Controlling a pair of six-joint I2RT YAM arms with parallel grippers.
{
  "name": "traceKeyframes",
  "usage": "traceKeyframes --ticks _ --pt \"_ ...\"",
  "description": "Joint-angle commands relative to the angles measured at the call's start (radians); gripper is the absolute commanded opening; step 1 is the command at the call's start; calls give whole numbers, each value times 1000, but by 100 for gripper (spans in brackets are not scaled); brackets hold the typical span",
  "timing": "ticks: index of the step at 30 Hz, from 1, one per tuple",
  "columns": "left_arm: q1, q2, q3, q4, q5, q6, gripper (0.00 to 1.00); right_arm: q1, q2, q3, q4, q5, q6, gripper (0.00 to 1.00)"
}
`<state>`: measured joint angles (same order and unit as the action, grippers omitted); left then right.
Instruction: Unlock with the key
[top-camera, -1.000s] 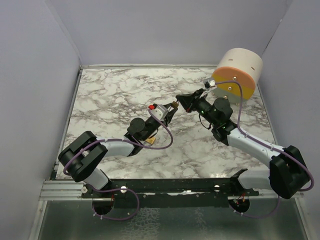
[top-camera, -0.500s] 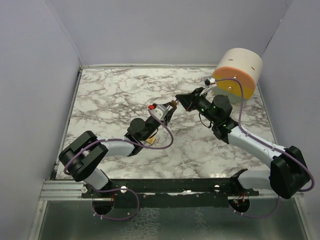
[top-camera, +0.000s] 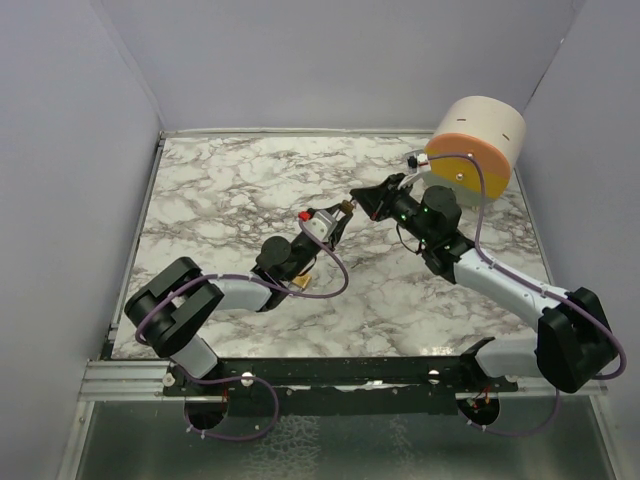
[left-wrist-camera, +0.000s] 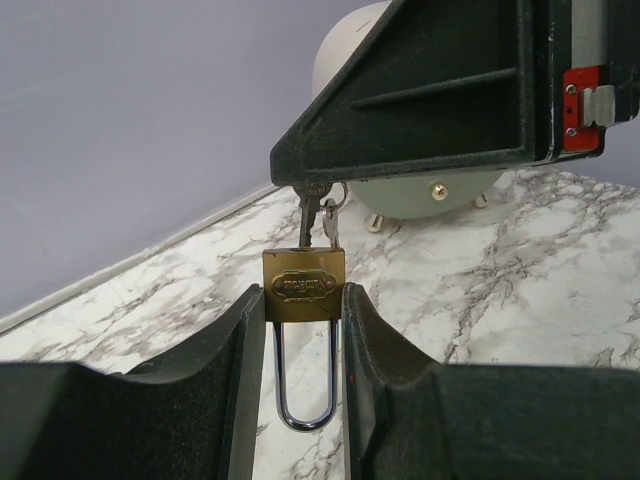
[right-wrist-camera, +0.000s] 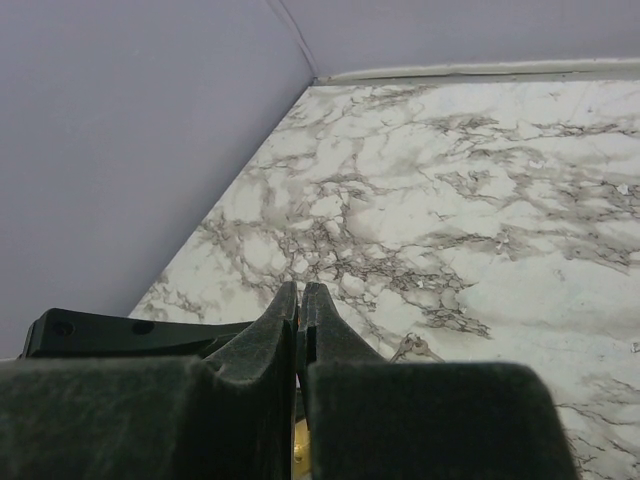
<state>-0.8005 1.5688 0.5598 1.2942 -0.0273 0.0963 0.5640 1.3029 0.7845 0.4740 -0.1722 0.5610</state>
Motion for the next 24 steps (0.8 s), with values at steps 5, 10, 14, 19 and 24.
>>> traceKeyframes --ticks 5,10,14,19,24 --pt "0 4 36 245 105 29 0 24 54 7 -123 -91 20 1" --pt "0 7 40 252 106 36 0 23 74 25 -127 -105 7 1" --pt "0 0 49 237 107 40 0 23 69 14 -119 -114 -36 1" --pt "0 -13 55 208 58 24 0 23 33 -21 -126 -94 -52 1" --pt "0 -12 45 204 41 17 0 24 -7 -52 -112 -55 -41 1"
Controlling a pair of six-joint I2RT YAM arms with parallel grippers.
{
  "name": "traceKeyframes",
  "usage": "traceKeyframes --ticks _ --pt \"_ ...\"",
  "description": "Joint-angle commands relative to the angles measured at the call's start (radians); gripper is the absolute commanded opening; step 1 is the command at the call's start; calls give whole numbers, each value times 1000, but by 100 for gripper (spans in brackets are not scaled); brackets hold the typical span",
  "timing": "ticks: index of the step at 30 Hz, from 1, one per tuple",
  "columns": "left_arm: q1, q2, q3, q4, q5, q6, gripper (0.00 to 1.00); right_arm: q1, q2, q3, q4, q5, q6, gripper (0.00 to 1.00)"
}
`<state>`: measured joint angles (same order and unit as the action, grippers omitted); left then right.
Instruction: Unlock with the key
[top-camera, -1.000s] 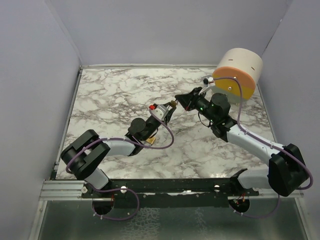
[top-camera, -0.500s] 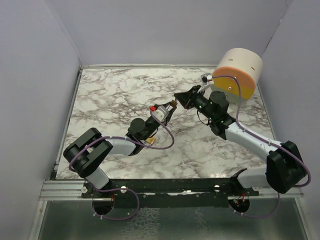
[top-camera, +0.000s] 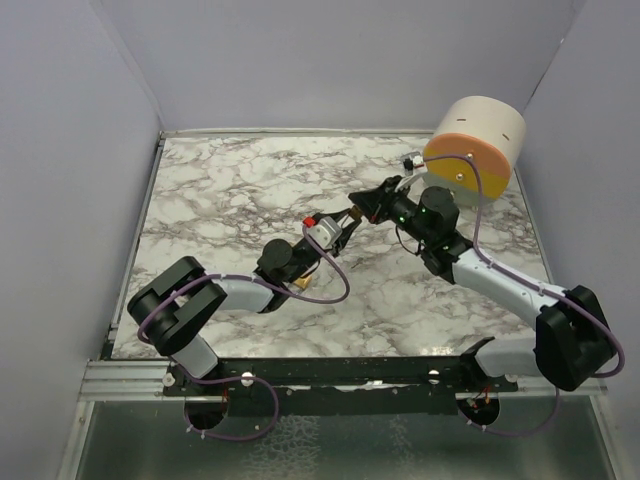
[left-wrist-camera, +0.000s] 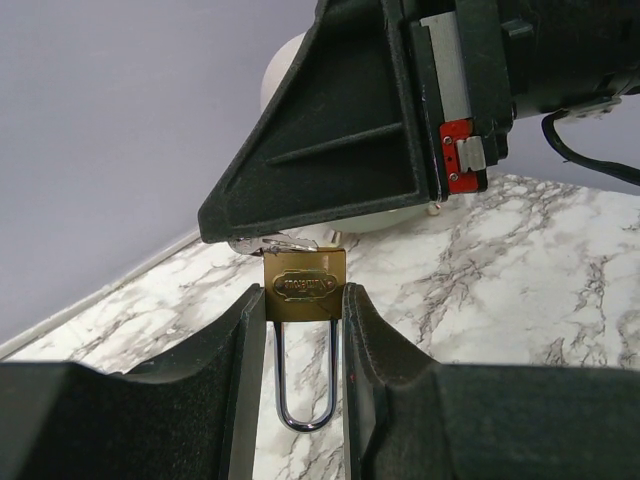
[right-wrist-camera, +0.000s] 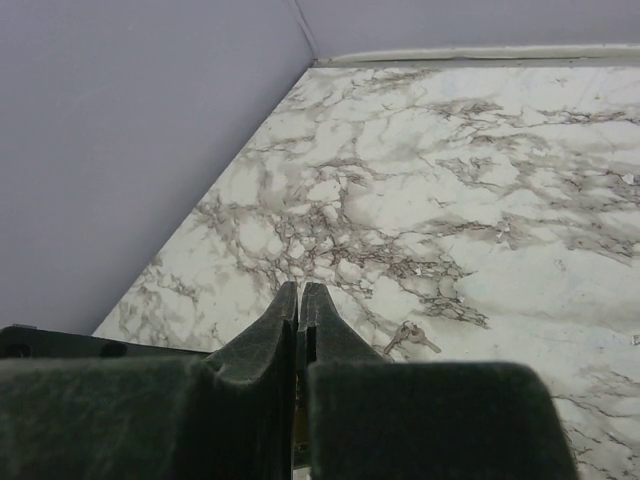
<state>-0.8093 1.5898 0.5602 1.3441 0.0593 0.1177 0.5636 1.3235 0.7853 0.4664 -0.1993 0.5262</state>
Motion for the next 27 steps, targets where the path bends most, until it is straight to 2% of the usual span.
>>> traceKeyframes --ticks 1,8,19,27 --pt "9 -33 42 154 -48 -7 0 24 -33 -56 -104 -17 -2 1" --pt "8 -34 22 151 -72 -22 0 24 -65 -83 -68 22 24 1" --pt "9 -22 -53 249 -102 -77 0 22 -134 -253 318 97 42 1" --pt "9 -22 -63 242 -103 -103 0 23 -104 -255 416 113 17 1"
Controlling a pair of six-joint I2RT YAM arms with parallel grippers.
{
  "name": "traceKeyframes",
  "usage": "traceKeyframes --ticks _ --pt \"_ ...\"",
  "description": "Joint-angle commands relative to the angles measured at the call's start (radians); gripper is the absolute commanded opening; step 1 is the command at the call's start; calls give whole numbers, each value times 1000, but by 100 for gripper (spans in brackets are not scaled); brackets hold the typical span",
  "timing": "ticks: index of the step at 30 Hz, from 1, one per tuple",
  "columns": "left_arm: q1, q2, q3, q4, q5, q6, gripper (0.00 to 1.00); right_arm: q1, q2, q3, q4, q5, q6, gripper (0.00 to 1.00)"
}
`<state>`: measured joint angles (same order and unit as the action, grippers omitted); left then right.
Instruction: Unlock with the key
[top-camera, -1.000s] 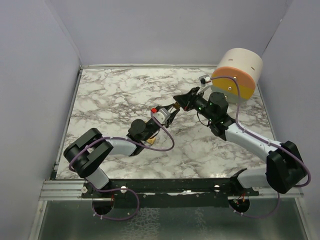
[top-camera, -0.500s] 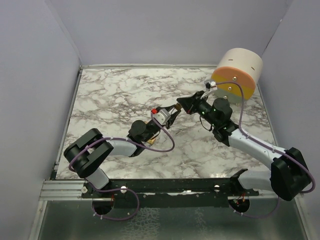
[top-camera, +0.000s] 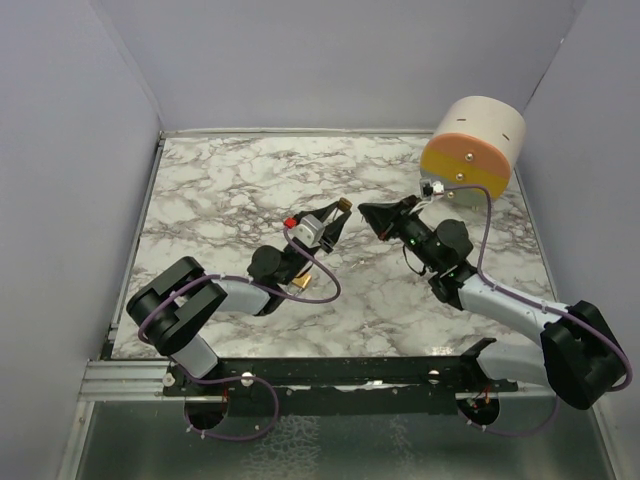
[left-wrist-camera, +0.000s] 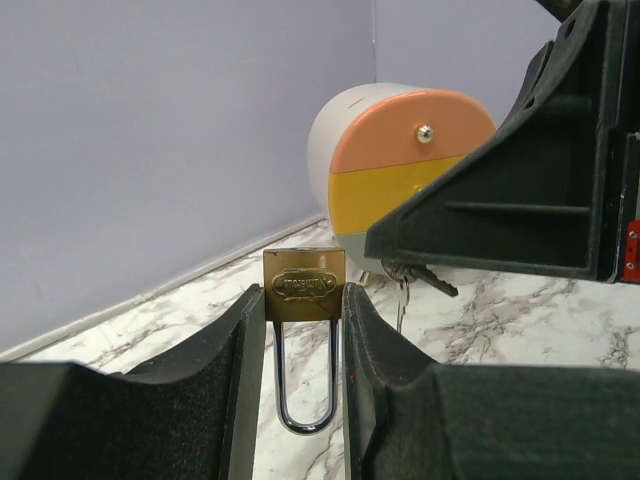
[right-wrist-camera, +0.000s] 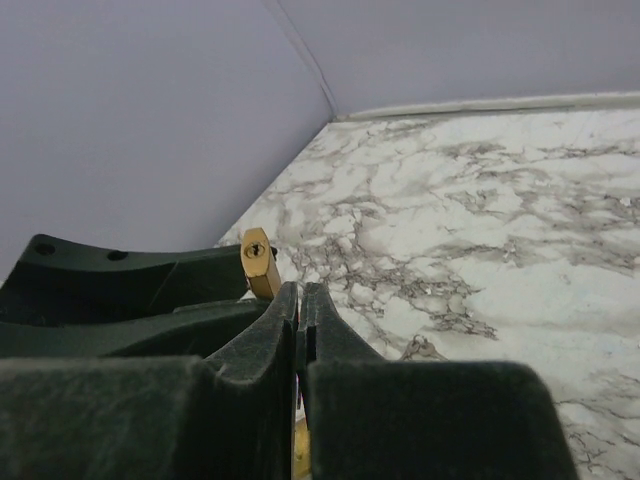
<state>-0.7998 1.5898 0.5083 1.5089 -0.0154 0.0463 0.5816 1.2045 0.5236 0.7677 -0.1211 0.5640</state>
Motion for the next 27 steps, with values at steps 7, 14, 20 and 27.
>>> traceKeyframes --ticks 7,14,20,27 --pt "0 -40 -11 50 -55 -40 0 4 37 12 109 46 -21 1" --pt "0 -36 -64 155 -13 -12 0 4 37 -14 111 62 -61 1" --pt "-1 -12 -106 269 92 56 0 4 30 -51 141 66 -85 1" --pt "-1 2 -102 269 163 65 0 4 30 -59 163 66 -92 1"
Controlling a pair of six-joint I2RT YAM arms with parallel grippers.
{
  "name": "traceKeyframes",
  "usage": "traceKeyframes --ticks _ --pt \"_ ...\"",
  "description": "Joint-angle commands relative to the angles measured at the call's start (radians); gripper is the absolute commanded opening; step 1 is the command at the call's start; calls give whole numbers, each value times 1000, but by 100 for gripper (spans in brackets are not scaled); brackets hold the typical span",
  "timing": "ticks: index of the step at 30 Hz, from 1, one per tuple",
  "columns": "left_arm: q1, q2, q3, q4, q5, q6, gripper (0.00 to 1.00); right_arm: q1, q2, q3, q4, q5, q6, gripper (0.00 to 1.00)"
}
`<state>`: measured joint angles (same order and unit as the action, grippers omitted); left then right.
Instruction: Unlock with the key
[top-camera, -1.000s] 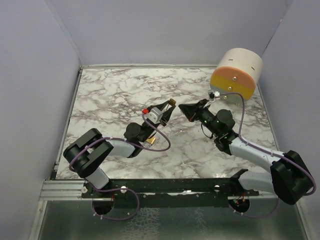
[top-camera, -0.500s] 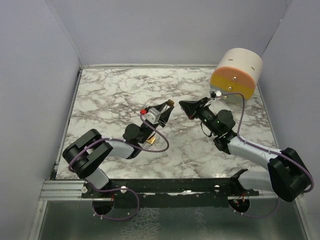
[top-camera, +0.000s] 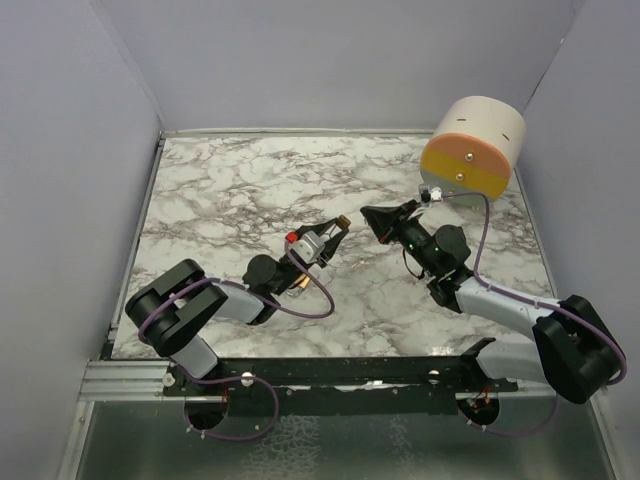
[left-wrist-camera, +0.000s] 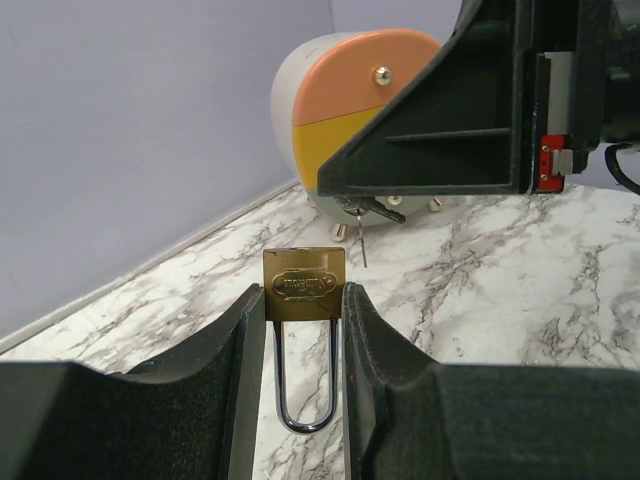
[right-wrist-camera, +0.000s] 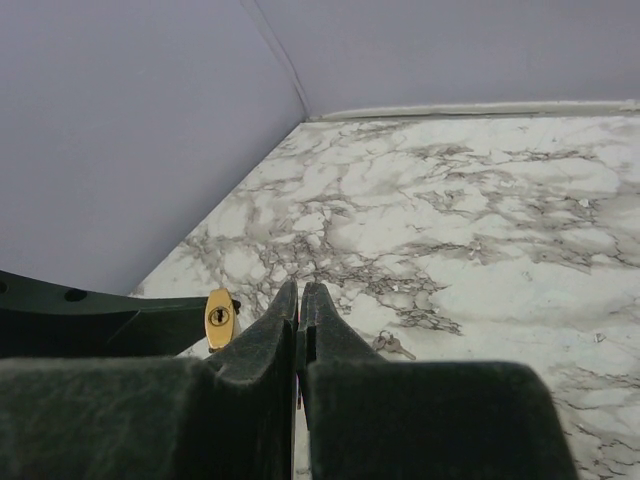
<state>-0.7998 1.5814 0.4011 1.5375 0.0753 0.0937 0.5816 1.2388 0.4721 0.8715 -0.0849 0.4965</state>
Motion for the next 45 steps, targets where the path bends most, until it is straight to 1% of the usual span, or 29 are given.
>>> traceKeyframes --ticks 1,9,12,18,21,24,32,45 --pt "-1 12 5 240 75 18 0 4 -3 -7 60 28 -26 1" --pt "-1 17 22 239 0 -33 0 4 4 -7 65 23 -14 1" --pt "0 15 34 213 -13 -46 0 4 6 1 64 24 -10 1" --pt "-1 -9 90 34 73 -78 0 4 37 46 56 22 -1 1" --pt "-1 -18 113 -31 122 -90 0 4 56 67 59 24 3 1" --pt "-1 -24 120 -66 132 -103 0 4 65 79 67 34 8 1" --pt "-1 -32 97 -95 144 -144 0 4 84 116 60 47 4 1" --pt "-9 1 164 -159 147 -166 0 4 96 119 81 34 25 1"
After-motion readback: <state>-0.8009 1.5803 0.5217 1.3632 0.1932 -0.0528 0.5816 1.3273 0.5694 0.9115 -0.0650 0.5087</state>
